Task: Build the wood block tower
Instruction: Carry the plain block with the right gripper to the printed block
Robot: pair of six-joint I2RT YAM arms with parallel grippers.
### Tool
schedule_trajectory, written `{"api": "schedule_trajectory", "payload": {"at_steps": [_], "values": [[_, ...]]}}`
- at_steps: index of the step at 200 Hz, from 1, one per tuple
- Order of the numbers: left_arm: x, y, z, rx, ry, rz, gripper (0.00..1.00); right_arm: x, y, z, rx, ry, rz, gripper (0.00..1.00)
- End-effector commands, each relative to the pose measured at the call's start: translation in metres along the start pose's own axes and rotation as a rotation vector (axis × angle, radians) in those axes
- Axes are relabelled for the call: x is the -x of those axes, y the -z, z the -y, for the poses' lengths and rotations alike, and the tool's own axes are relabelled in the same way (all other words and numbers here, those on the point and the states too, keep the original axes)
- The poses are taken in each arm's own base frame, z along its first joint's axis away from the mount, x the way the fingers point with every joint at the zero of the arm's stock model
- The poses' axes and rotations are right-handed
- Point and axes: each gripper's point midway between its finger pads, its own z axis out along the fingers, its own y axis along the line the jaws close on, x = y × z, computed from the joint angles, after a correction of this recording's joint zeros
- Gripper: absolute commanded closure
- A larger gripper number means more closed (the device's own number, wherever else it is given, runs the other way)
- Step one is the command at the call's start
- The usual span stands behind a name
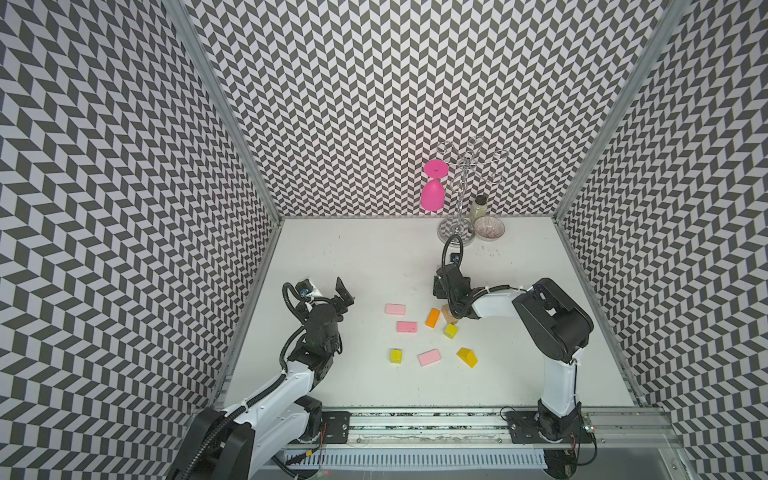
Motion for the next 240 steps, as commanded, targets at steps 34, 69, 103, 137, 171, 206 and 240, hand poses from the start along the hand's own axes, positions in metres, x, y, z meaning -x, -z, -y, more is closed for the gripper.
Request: {"api": "schedule_trajectory", "payload": {"at_steps": [34,69,103,137,171,206,240], "values": [[-0.001,0.002,0.0,-0.005,0.005,-0.005,0.0,0.012,-0.009,-0.002,-0.012,-0.012,0.021,0.44],[-0.001,0.001,0.0,-0.004,0.005,-0.004,0.0,0.012,-0.012,0.001,-0.027,-0.011,0.017,0.38],[-0.001,0.001,-0.001,-0.003,0.005,-0.004,0.0,0.01,-0.013,0.004,-0.04,-0.009,0.015,0.31],[-0.001,0.001,0.0,-0.003,0.005,-0.005,0.0,0.01,-0.014,0.005,-0.046,-0.009,0.014,0.26],[-0.001,0.001,0.0,-0.004,0.006,-0.004,0.0,0.009,-0.017,0.006,-0.05,-0.008,0.01,0.25],[-0.002,0.001,0.0,-0.003,0.005,-0.005,0.0,0.007,-0.021,0.003,-0.036,-0.007,-0.004,0.25],[-0.002,0.001,0.0,-0.004,0.005,-0.006,0.0,0.006,-0.023,0.003,-0.037,-0.007,-0.006,0.18]]}}
